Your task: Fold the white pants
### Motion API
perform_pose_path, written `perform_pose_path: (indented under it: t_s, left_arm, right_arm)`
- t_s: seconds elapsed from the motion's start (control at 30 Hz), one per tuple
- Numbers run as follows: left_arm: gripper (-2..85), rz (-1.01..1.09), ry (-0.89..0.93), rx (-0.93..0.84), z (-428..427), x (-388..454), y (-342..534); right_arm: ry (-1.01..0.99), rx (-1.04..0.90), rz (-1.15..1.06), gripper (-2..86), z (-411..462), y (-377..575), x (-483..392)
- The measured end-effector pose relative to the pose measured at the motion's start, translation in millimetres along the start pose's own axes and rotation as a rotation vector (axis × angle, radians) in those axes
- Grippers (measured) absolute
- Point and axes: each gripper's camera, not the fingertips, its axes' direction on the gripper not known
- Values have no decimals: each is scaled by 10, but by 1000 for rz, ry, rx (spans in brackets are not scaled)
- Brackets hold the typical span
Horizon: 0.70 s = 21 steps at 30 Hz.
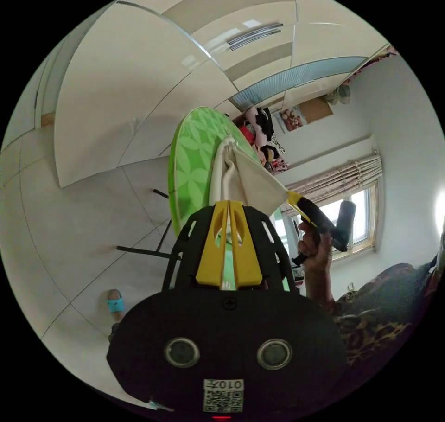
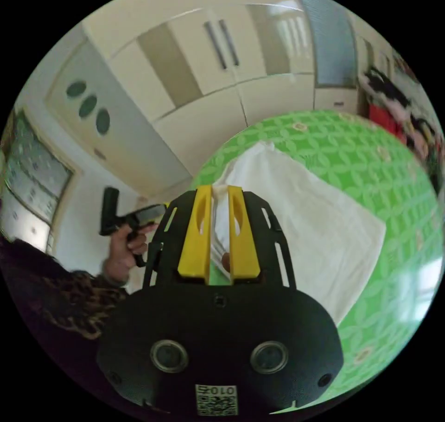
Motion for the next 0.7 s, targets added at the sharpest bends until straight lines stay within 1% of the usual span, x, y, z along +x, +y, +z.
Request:
perform_pose_path:
  t_s: [0.03, 0.13, 0.2, 0.3, 0.4, 0.47, 0.5, 0.57, 0.63, 0.67, 0.7]
  left_arm:
    - [0, 23, -13, -21, 50, 80, -56]
    - [4, 57, -36, -61, 192, 244, -200]
    - [5, 73, -60, -105, 317, 325, -294]
    - [4, 82, -104, -183, 565, 389, -419]
    - [0, 118, -122, -156, 590, 591, -539]
    - [-1, 107, -224, -255, 747, 666, -625]
    - [-1, 96, -226, -263, 751, 648, -624]
    - [-2, 69, -178, -177, 516, 550, -568]
    - [-2, 19, -171, -166, 355, 405, -520]
    - [-2, -21, -171, -165, 277, 279, -471]
    - [-2, -39, -170, -165, 244, 216, -442]
  right_arm:
    - [-159, 48, 118, 69, -115, 100, 345]
    - [-341, 144, 310, 72, -230, 415, 955]
    - [-359, 173, 353, 73, -252, 552, 1108]
    - [-389, 182, 345, 74, -210, 638, 1181]
    - [-430, 181, 319, 74, -125, 617, 1183]
    - [-464, 193, 308, 74, -93, 584, 1181]
    - [-485, 217, 313, 74, -108, 570, 1196]
    - [-445, 262, 316, 74, -199, 563, 1235]
    - [-263, 223, 403, 74, -256, 579, 1352]
    - [-206, 201, 420, 75, -252, 587, 1371]
    - [-89, 149, 423, 76, -236, 605, 1364]
